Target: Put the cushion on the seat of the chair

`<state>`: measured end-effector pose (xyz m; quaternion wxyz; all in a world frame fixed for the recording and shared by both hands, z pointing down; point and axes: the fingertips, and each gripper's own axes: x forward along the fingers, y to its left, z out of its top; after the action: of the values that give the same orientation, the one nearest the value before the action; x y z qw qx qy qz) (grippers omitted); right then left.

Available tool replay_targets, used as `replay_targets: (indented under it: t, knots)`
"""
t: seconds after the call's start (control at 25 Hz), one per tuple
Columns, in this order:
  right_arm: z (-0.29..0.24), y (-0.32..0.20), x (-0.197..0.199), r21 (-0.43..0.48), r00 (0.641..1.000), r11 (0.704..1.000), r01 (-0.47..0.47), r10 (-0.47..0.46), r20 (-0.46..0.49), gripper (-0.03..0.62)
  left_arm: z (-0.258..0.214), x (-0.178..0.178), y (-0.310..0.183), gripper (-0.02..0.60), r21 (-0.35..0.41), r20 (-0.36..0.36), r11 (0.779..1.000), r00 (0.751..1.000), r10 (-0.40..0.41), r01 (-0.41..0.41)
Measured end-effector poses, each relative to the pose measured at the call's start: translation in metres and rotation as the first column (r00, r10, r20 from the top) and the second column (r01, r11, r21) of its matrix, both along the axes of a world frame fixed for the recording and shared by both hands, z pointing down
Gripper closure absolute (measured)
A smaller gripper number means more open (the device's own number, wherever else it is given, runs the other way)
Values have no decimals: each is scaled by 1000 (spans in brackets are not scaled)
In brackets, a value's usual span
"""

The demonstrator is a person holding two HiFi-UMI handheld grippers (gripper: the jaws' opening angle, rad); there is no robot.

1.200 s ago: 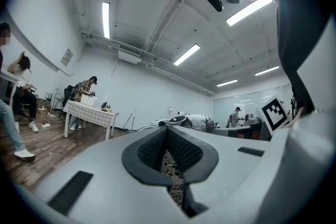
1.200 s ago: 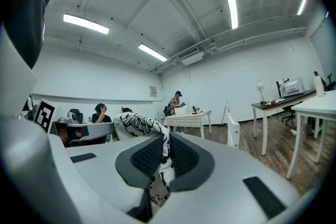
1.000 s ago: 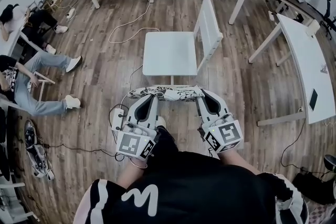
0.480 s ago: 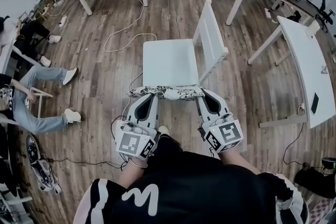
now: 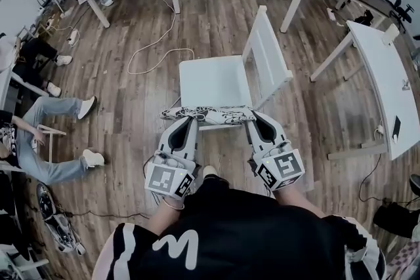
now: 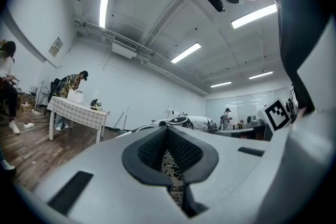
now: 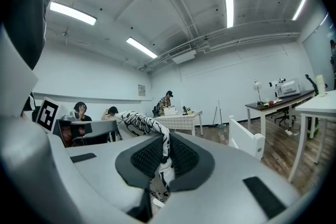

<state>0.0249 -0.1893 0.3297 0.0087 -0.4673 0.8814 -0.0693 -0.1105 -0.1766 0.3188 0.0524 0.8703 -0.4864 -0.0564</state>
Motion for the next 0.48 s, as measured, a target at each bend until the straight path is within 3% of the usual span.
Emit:
replay_targets:
  t: [0.48]
  knots:
    - [13, -34, -21, -18, 999, 999, -28, 29, 21, 563, 10, -22, -35, 578, -11, 0, 1000, 1000, 28, -28]
